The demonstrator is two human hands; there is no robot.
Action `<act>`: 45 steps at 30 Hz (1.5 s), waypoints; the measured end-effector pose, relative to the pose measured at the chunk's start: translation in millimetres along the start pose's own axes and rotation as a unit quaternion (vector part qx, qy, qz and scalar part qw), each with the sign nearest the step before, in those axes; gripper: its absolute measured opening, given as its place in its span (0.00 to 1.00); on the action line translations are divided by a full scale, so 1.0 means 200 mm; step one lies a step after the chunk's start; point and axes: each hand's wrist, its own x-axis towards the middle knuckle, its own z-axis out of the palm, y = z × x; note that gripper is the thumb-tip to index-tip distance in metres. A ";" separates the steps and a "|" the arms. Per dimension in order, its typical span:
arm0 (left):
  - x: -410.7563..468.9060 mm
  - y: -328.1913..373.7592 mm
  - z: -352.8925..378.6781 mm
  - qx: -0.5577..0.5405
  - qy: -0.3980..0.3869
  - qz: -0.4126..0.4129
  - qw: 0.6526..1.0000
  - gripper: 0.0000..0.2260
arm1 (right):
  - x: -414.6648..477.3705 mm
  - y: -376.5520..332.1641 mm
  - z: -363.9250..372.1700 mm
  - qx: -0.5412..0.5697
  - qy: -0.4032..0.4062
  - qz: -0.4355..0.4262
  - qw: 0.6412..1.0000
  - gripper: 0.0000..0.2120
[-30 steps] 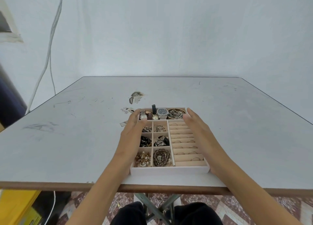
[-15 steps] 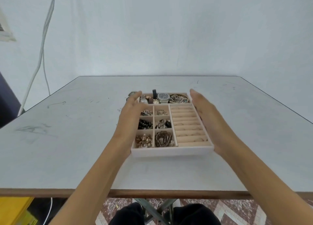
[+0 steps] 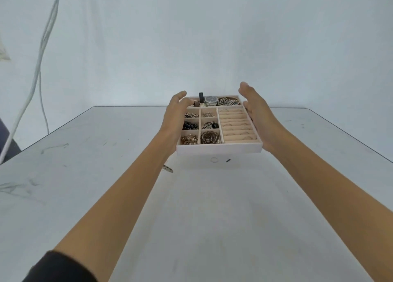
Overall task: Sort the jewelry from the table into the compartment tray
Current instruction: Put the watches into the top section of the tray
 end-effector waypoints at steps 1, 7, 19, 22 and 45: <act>0.03 -0.03 0.01 0.001 0.001 -0.003 1.000 0.20 | 0.04 0.03 0.00 -0.002 -0.001 -0.001 1.000 0.31; 0.16 -0.20 0.02 0.018 0.011 -0.019 1.000 0.19 | 0.18 0.19 0.01 -0.010 -0.001 0.012 1.000 0.33; 0.23 -0.33 0.01 0.040 0.000 -0.014 0.999 0.18 | 0.23 0.33 0.04 -0.009 0.007 0.033 0.999 0.33; 0.24 -0.34 0.00 0.042 0.003 -0.018 0.999 0.18 | 0.23 0.34 0.05 -0.012 0.007 0.034 0.999 0.31; 0.23 -0.36 0.02 0.041 0.004 -0.043 0.998 0.20 | 0.27 0.40 0.03 -0.039 0.005 0.050 0.998 0.34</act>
